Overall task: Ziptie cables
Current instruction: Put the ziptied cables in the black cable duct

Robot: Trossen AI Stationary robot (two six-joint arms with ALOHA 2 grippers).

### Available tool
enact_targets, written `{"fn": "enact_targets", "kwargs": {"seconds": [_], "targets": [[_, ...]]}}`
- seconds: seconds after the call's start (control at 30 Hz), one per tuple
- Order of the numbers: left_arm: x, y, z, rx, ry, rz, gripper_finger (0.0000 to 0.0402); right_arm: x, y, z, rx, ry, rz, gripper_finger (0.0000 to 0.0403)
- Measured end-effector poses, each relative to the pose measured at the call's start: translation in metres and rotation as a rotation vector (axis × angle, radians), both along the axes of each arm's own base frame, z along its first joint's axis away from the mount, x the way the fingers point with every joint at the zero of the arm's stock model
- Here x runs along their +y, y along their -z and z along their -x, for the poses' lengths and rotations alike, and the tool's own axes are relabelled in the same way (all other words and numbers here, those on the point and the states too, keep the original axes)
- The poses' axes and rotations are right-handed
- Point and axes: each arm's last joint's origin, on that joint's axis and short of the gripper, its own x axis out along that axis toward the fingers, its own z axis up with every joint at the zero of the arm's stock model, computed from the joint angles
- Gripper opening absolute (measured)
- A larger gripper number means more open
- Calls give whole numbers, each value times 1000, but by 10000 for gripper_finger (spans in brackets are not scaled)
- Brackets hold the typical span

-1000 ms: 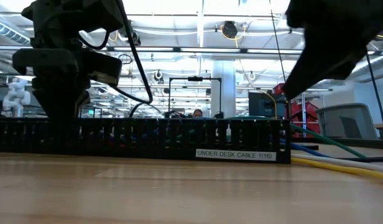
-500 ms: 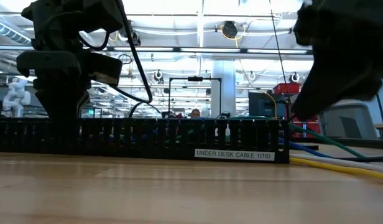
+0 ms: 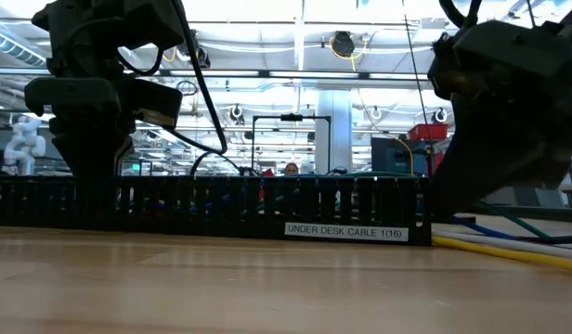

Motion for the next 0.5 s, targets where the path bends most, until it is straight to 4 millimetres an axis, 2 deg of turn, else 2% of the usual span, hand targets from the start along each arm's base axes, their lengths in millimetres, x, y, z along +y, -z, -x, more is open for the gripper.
{"fn": "enact_targets", "kwargs": {"seconds": [0.2,0.5], "targets": [[0,0,0,-1,0,1,0,-10,2,-2,46,-4,52,142],[0,0,0,-3,-2,2,0,-28,2,-12,75,-1,96,141]]}}
